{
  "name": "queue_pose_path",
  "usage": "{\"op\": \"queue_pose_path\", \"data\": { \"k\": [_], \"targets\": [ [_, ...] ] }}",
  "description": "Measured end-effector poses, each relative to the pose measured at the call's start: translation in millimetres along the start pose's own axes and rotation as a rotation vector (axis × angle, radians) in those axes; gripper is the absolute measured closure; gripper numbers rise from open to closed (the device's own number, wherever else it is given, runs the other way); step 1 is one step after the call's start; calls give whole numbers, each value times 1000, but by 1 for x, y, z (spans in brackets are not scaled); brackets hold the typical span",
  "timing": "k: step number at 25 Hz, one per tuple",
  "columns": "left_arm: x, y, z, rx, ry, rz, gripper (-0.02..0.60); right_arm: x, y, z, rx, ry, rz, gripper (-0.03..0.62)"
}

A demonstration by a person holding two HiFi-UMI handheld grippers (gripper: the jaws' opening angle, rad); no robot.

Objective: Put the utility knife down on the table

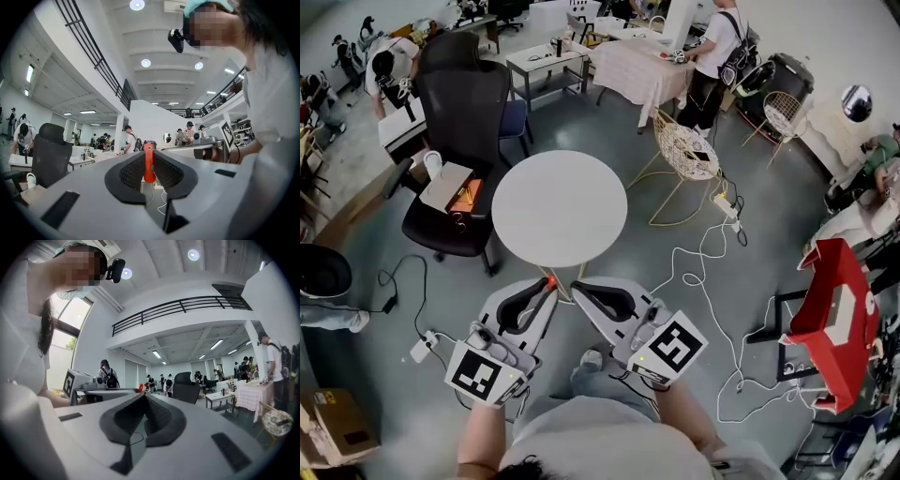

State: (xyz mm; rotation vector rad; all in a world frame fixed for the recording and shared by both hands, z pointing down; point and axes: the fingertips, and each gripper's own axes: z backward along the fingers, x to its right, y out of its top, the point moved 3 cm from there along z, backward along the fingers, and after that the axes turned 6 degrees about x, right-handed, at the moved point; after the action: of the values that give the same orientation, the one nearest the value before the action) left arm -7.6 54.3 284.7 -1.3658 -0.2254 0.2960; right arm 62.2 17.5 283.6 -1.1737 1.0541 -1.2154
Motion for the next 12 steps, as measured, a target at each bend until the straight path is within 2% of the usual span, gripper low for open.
{"op": "queue_pose_path", "data": {
  "k": [12],
  "targets": [
    [-9, -23, -61, -40, 15, -31, 525, 63, -9, 3, 18, 24, -25, 586]
  ]
}}
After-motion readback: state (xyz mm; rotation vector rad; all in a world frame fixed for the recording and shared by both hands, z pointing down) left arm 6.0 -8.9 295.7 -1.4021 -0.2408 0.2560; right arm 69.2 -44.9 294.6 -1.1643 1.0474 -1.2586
